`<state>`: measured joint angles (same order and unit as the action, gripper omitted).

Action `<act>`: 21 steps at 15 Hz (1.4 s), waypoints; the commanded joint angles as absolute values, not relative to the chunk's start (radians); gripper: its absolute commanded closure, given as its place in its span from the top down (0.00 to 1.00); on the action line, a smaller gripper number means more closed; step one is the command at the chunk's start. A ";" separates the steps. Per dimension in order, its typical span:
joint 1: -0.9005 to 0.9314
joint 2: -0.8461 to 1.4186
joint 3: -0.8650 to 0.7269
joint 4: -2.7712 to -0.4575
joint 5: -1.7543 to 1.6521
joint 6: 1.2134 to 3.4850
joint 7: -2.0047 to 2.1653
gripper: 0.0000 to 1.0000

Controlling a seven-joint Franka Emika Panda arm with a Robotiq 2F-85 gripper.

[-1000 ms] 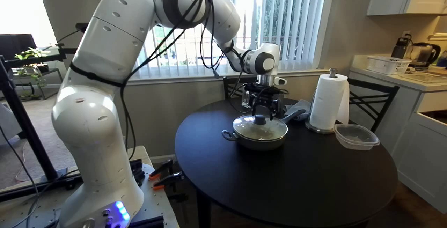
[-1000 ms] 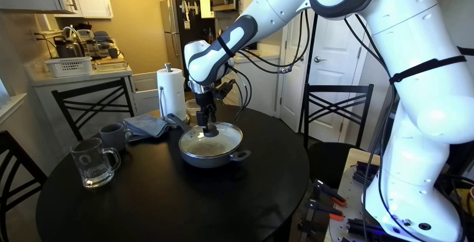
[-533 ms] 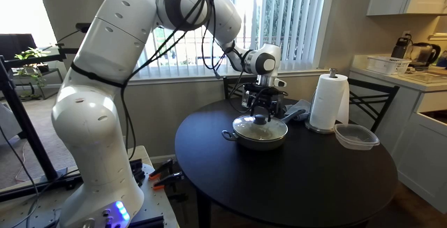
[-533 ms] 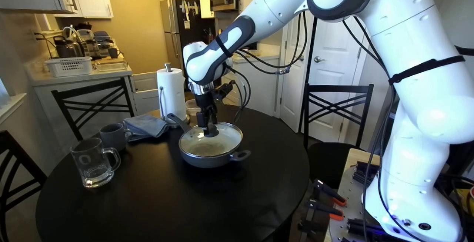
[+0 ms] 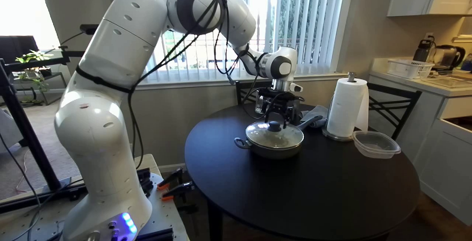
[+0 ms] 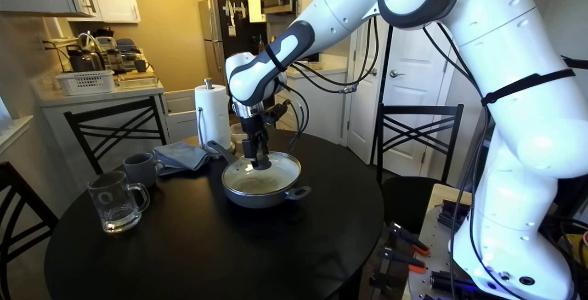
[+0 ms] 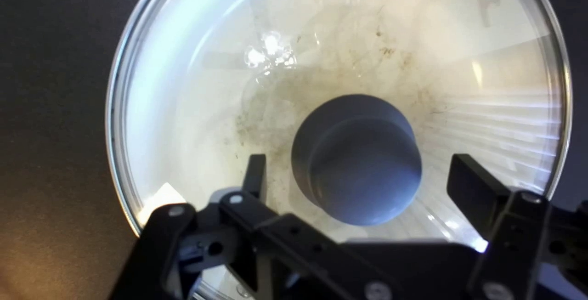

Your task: Take the lid off of the pot

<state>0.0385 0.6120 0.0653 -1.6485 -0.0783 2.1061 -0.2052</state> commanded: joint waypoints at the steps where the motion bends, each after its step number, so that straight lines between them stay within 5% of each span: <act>1: 0.016 0.620 0.084 -1.627 -0.048 2.080 -0.250 0.73; 7: 0.009 0.620 0.087 -1.625 -0.032 2.081 -0.247 0.34; 21: 0.006 0.434 0.054 -1.680 -0.024 2.062 -0.179 0.33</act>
<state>0.0252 0.5333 0.0638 -1.6394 -0.0428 2.0979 -0.1977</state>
